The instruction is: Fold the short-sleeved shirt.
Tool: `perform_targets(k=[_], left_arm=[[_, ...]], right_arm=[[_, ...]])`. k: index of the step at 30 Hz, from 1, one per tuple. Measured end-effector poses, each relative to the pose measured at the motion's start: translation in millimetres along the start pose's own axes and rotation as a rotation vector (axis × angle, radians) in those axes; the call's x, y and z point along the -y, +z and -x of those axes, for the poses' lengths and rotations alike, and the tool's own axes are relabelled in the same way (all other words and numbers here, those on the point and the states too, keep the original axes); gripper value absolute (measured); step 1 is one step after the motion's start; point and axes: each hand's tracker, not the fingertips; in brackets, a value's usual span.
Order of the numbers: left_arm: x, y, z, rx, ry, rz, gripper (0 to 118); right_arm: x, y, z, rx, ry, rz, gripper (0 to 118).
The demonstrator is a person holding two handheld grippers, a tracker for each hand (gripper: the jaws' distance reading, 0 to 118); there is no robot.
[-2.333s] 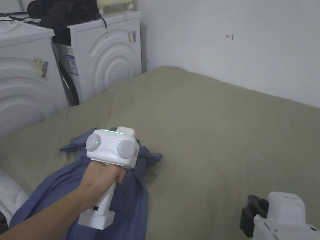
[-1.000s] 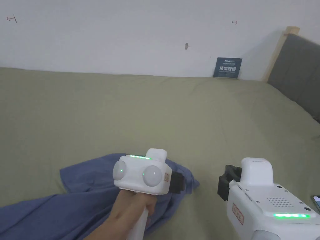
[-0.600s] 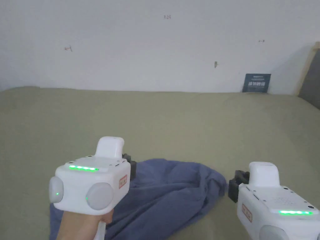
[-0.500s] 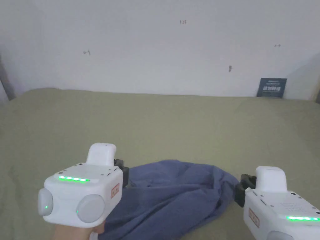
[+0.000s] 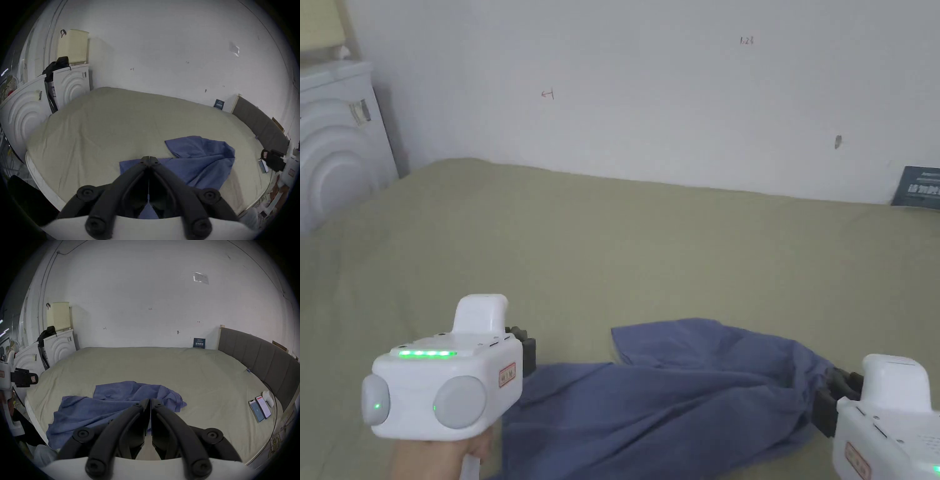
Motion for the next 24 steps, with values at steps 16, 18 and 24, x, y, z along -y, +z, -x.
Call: perform_targets(k=[16, 18, 24], left_arm=[[20, -167, 36, -0.140, -0.025, 0.430, 109], [32, -177, 31, -0.144, -0.077, 0.513, 98], [27, -166, 22, -0.171, -0.151, 0.394, 4]], right_arm=[[41, -72, 0, 0.004, 0.024, 0.172, 8], [44, -77, -4, 0.015, 0.020, 0.189, 8], [47, -90, -22, 0.050, -0.003, 0.226, 8]])
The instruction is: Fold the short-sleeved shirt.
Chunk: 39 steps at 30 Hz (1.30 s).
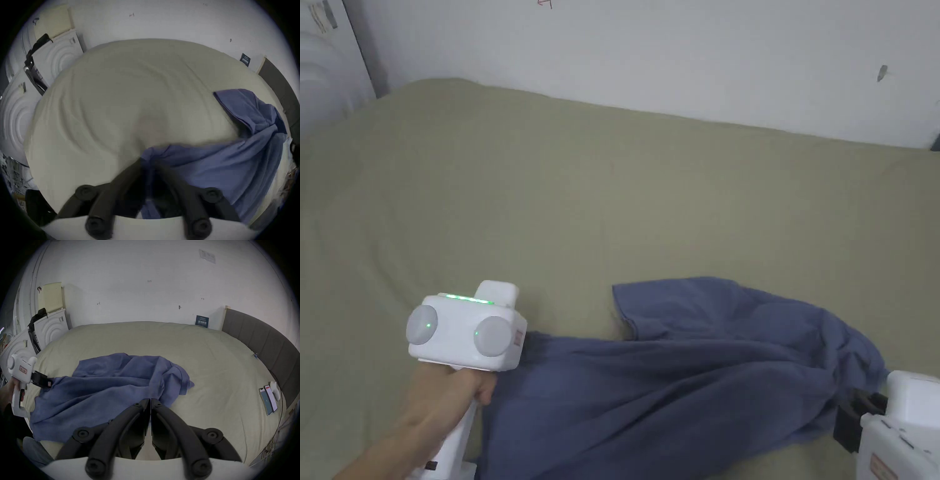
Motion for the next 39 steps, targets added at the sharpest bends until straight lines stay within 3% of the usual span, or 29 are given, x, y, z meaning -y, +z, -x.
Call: perform_targets(k=[5, 13, 17, 18, 19, 21, 24, 26, 27, 28, 29, 32, 35, 39], left_arm=[[3, -13, 10, 0.075, 0.075, 0.019, 4], [10, 9, -12, 0.014, 0.010, -0.011, 4], [8, 7, -6, 0.043, 0.020, -0.005, 4], [7, 7, -4, 0.055, 0.030, 0.001, 4], [5, 7, 0, 0.076, 0.055, 0.013, 4], [3, 7, 5, 0.107, 0.084, 0.027, 4], [2, 4, 12, 0.134, 0.104, 0.033, 4], [1, 4, 11, 0.141, 0.113, 0.034, 4], [2, 2, 12, 0.143, 0.115, 0.034, 4], [2, 2, 12, 0.143, 0.119, 0.033, 4], [2, 2, 11, 0.143, 0.120, 0.031, 4], [0, 1, 12, 0.141, 0.110, 0.028, 4], [-7, 9, 15, 0.147, 0.115, 0.046, 4], [-13, 49, 23, 0.131, 0.134, -0.010, 4]], right_arm=[[-3, -23, -19, 0.037, 0.007, 0.039, 8], [-40, -61, -71, 0.109, -0.036, 0.082, 8], [-58, -88, -93, 0.046, -0.095, 0.129, 10], [-61, -96, -96, 0.025, -0.119, 0.153, 24], [-64, -106, -99, -0.007, -0.154, 0.184, 50], [-63, -127, -98, -0.032, -0.190, 0.273, 118], [-41, -122, -91, -0.038, -0.159, 0.279, 107], [-18, -119, -81, 0.062, -0.085, 0.405, 89], [-5, -115, -76, 0.092, -0.038, 0.422, 89], [-33, -166, -78, 0.100, 0.024, 0.353, 87], [-39, -165, -75, 0.078, -0.012, 0.347, 80], [-52, -139, -72, 0.069, -0.008, 0.329, 18], [-57, -125, -78, 0.049, -0.048, 0.341, 18], [-67, -84, -90, 0.078, -0.002, 0.238, 17]])
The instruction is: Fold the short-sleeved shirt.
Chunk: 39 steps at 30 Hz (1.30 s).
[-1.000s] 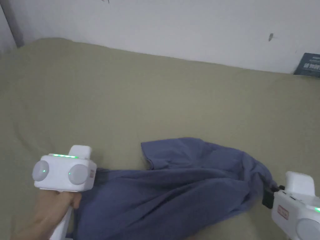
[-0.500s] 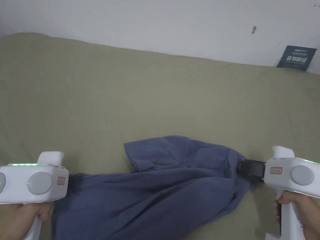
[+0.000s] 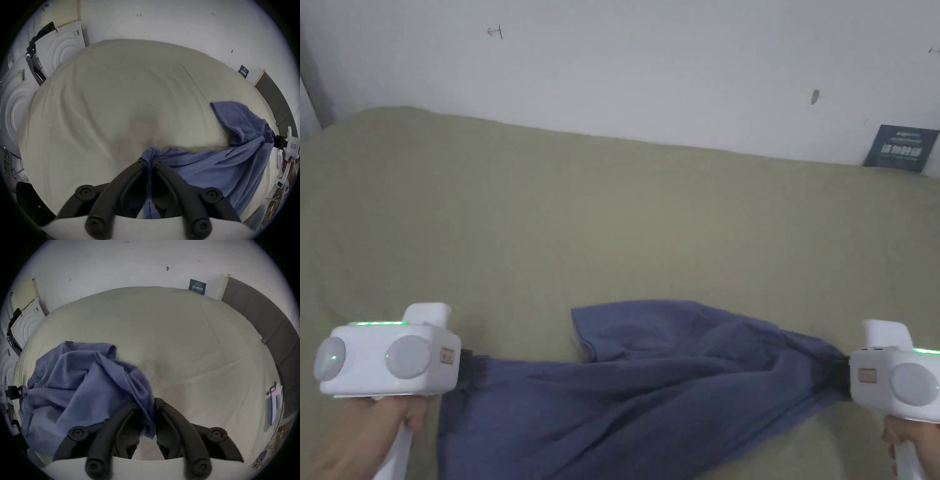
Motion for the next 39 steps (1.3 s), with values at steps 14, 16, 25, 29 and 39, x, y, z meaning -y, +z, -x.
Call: perform_targets(k=[14, 16, 25, 29, 39], left_arm=[[-88, 180, -28, -0.004, -0.082, -0.366, 4], [-106, 195, -35, -0.004, -0.073, -0.396, 4], [-216, 243, -87, -0.061, -0.084, -0.550, 4], [-261, 233, -107, -0.071, -0.025, -0.597, 4], [-287, 113, -130, -0.137, -0.036, -0.554, 4]], right_arm=[[-74, 173, -51, 0.026, -0.069, -0.353, 17], [-94, 189, -56, 0.040, -0.076, -0.382, 17], [-205, 243, -69, 0.123, -0.049, -0.496, 17], [-248, 232, -74, 0.156, -0.075, -0.529, 17], [-272, 118, -65, 0.172, -0.091, -0.495, 17]])
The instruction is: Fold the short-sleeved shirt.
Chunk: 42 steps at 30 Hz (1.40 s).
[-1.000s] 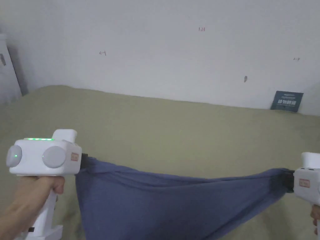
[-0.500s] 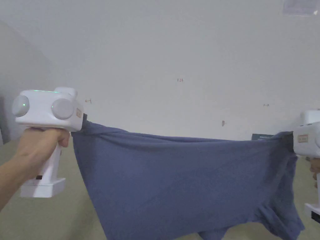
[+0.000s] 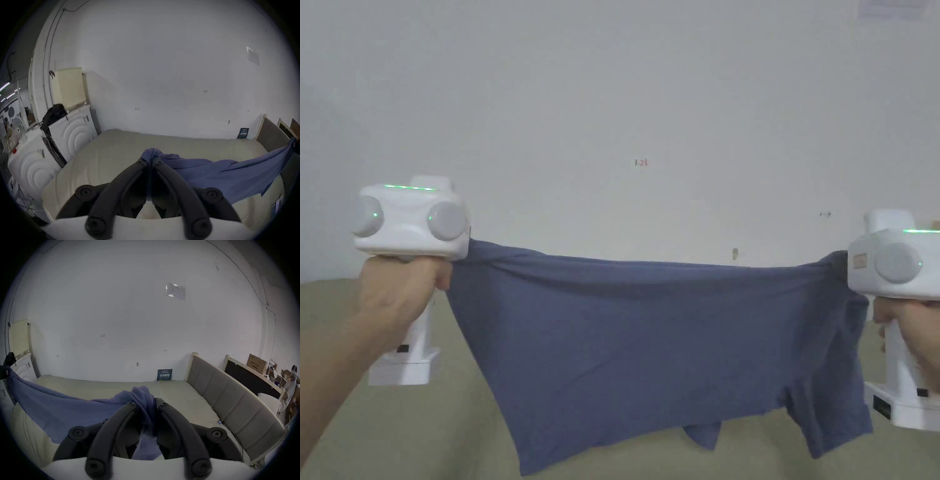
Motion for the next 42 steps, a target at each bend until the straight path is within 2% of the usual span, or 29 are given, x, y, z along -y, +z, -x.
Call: perform_targets(k=[3, 6, 9, 10, 11, 14, 17, 19, 22, 28, 30, 34, 38, 39, 40, 41, 42], left_arm=[[46, -30, -3, -0.006, -0.034, 0.068, 4], [98, -48, -1, -0.017, -0.089, 0.143, 4], [139, -45, 10, 0.003, -0.087, 0.175, 4], [152, -39, 14, 0.003, -0.094, 0.179, 4], [163, -33, 20, 0.016, -0.100, 0.192, 4], [189, -3, 35, 0.037, -0.121, 0.204, 4], [216, 32, 52, 0.067, -0.113, 0.226, 4], [234, 52, 63, 0.084, -0.099, 0.253, 4], [262, 83, 77, 0.088, -0.100, 0.275, 4], [321, 126, 99, 0.120, -0.070, 0.351, 4], [339, 128, 101, 0.135, -0.056, 0.389, 4], [362, 123, 104, 0.140, -0.022, 0.436, 4], [366, 117, 110, 0.158, -0.015, 0.473, 5], [366, 115, 111, 0.160, -0.009, 0.482, 9], [365, 115, 112, 0.165, -0.004, 0.492, 25], [365, 117, 113, 0.166, -0.009, 0.499, 58], [365, 119, 113, 0.155, -0.017, 0.501, 107]], right_arm=[[50, -18, 10, -0.015, 0.003, 0.025, 17], [104, -35, 13, -0.037, 0.020, 0.138, 18], [157, -36, 12, -0.040, 0.012, 0.212, 17], [175, -33, 7, -0.050, 0.004, 0.193, 18], [189, -29, 6, -0.042, 0.021, 0.212, 17], [223, 0, -3, -0.080, -0.019, 0.256, 17], [248, 39, -15, -0.097, -0.009, 0.273, 18], [262, 69, -23, -0.107, -0.033, 0.279, 18], [287, 118, -40, -0.149, -0.115, 0.310, 17], [340, 170, -55, -0.167, -0.076, 0.386, 18], [354, 169, -52, -0.155, -0.029, 0.418, 18], [369, 161, -47, -0.145, -0.037, 0.455, 18], [372, 156, -39, -0.114, 0.012, 0.505, 28], [372, 156, -38, -0.111, 0.008, 0.516, 50], [372, 157, -37, -0.102, 0.008, 0.536, 76], [372, 158, -37, -0.109, 0.003, 0.532, 104], [371, 161, -35, -0.108, 0.004, 0.534, 116]])
